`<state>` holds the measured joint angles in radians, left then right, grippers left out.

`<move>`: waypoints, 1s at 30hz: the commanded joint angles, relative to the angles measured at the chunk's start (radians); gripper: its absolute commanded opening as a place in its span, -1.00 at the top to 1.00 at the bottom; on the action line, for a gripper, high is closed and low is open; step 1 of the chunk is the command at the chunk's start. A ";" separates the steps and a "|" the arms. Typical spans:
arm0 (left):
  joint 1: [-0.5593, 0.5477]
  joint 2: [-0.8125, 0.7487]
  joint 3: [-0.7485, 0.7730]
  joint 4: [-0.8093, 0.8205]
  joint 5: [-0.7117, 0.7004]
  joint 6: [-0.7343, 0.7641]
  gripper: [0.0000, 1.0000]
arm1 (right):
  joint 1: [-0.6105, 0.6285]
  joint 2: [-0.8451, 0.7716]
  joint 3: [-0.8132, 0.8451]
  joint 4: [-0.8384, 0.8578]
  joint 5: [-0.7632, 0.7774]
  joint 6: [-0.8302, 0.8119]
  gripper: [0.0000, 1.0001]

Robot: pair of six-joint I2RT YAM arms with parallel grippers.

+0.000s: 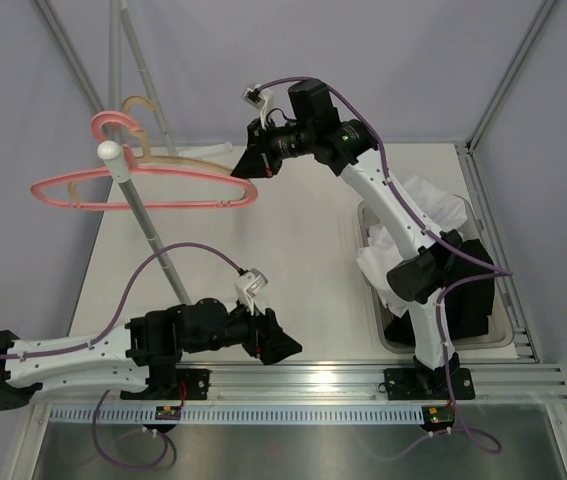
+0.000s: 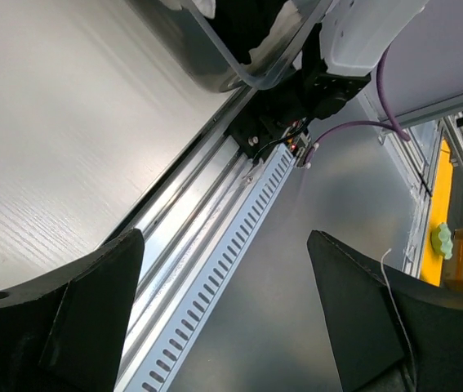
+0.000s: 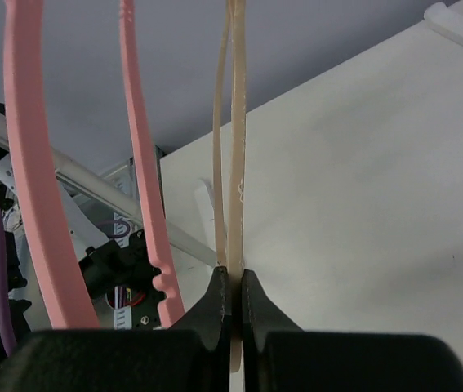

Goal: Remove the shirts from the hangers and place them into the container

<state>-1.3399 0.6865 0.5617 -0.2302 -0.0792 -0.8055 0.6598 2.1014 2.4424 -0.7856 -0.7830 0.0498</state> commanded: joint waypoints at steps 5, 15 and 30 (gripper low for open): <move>-0.005 0.061 0.017 0.132 0.053 0.003 -0.70 | 0.044 0.055 0.167 -0.015 -0.271 -0.255 1.00; -0.005 0.067 0.029 0.121 0.062 0.006 -0.72 | 0.061 0.065 0.214 0.130 -0.358 -0.151 1.00; -0.005 -0.013 0.000 0.112 0.062 -0.021 -0.72 | 0.061 0.026 0.201 0.441 -0.388 0.095 1.00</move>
<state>-1.3407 0.6876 0.5621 -0.1631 -0.0296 -0.8146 0.7109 2.1876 2.6617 -0.3851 -1.1503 0.1787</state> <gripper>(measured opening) 0.853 0.035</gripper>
